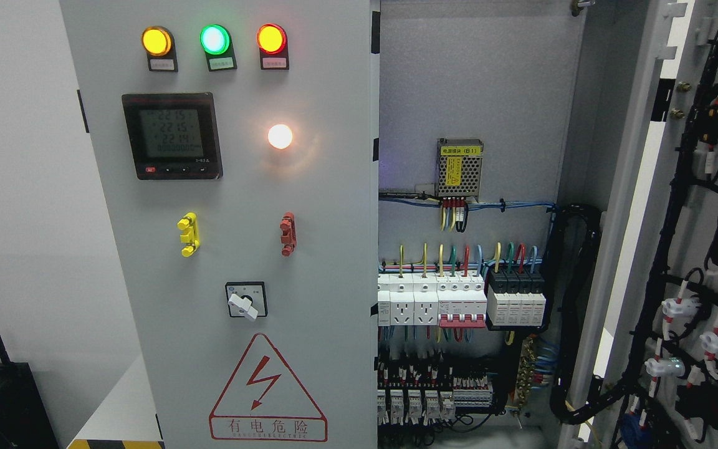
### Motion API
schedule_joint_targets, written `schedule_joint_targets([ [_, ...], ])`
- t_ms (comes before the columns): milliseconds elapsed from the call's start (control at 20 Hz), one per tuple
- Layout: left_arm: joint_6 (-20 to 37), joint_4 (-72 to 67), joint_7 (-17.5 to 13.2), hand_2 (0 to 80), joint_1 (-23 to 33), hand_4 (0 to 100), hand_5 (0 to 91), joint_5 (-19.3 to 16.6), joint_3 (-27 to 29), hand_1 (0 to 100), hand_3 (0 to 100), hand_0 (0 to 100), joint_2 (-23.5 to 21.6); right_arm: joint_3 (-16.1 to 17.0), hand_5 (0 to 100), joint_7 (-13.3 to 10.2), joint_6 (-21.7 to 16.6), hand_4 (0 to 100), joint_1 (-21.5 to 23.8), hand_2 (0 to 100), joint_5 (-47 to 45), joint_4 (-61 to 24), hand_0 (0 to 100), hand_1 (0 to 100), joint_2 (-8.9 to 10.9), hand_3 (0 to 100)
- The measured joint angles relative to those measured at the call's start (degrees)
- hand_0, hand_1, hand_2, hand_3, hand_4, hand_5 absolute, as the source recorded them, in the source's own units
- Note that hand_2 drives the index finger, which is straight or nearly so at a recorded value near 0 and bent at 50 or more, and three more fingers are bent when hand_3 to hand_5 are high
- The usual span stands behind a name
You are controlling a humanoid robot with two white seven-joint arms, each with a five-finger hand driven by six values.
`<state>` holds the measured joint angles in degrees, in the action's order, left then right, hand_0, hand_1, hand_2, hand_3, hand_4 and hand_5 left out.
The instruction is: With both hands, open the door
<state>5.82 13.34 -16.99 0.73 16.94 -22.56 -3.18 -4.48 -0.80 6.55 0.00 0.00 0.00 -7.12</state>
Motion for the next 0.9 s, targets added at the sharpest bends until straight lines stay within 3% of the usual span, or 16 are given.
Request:
schedule_joint_targets([
  [250,-0.3,-4.2,2.8,0.0,-0.4,0,0.0,-3.8,2.7,0,0,0,1.9,0.0,0,0.0,0.0,0,0.0,0,0.0,0.0,38,0,0.00,0],
  [550,0.0,-8.0,3.9,0.0,-0.6,0,0.0,-9.6,7.5,0,0,0,3.3,0.0,0,0.0,0.0,0,0.0,0,0.0,0.0,38,0,0.00,0],
  [901,2.2,-10.5,4.8,0.0,1.8,0,0.0,-12.3,13.7,0,0,0,4.2,0.0,0,0.0,0.0,0,0.0,0,0.0,0.0,38,0,0.00,0],
])
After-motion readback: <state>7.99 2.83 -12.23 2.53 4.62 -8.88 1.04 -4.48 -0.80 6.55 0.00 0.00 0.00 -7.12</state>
